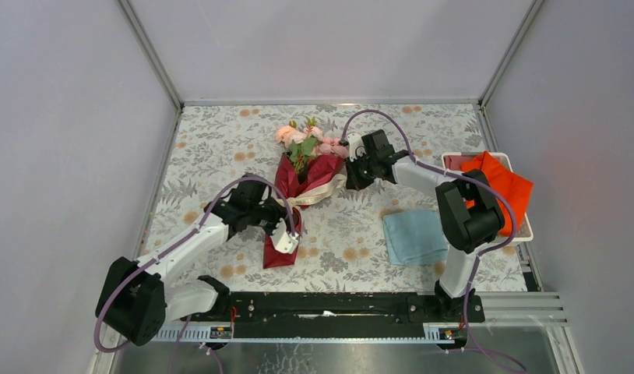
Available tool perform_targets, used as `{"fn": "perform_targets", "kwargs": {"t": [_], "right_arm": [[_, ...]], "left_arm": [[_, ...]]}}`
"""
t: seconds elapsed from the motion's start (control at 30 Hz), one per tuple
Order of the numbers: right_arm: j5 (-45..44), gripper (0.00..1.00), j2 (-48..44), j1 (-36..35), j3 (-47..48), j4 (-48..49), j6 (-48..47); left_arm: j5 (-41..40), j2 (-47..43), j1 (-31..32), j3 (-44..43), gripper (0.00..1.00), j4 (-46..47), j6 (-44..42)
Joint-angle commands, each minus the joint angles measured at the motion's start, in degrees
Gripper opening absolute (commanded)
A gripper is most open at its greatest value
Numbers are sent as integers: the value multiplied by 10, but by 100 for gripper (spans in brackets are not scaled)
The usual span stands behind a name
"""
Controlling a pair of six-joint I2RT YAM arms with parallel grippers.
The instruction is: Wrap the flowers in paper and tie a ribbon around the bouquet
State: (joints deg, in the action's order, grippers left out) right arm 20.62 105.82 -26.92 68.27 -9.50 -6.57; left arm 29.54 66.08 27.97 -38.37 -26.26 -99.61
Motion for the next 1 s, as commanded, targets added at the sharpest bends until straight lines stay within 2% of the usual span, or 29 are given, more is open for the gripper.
{"fn": "perform_targets", "kwargs": {"t": [0.0,0.07,0.1,0.27,0.3,0.37,0.43,0.6,0.7,0.83,0.97], "right_arm": [[10,0,-22,-6,4,19,2],[14,2,-23,-6,6,12,-2],[18,8,-26,-6,6,6,-7],[55,52,-45,-7,-3,-33,-55],[66,64,-49,-7,-6,-41,-67],[86,78,-57,-8,-15,-49,-82],[103,83,-67,-11,-33,-41,-97],[142,85,-90,-33,-82,20,-139],[114,87,-86,-49,-104,71,-155],[67,90,-57,-53,-86,89,-158],[74,93,-59,-55,-93,127,-162]], "left_arm": [[-5,-4,5,4,0,20,-9],[-2,-16,5,-6,0,-7,-2],[-3,-24,5,-13,0,-23,10],[-44,-72,3,-41,0,-126,71],[-50,-83,2,-43,0,-149,77],[-56,-104,1,-43,0,-198,97],[-61,-124,1,-42,0,-233,115],[-107,-159,-2,-12,0,-294,130],[-130,-169,-15,7,0,-323,123],[-140,-174,-48,29,0,-348,92],[-139,-165,-75,48,0,-338,79]]}}
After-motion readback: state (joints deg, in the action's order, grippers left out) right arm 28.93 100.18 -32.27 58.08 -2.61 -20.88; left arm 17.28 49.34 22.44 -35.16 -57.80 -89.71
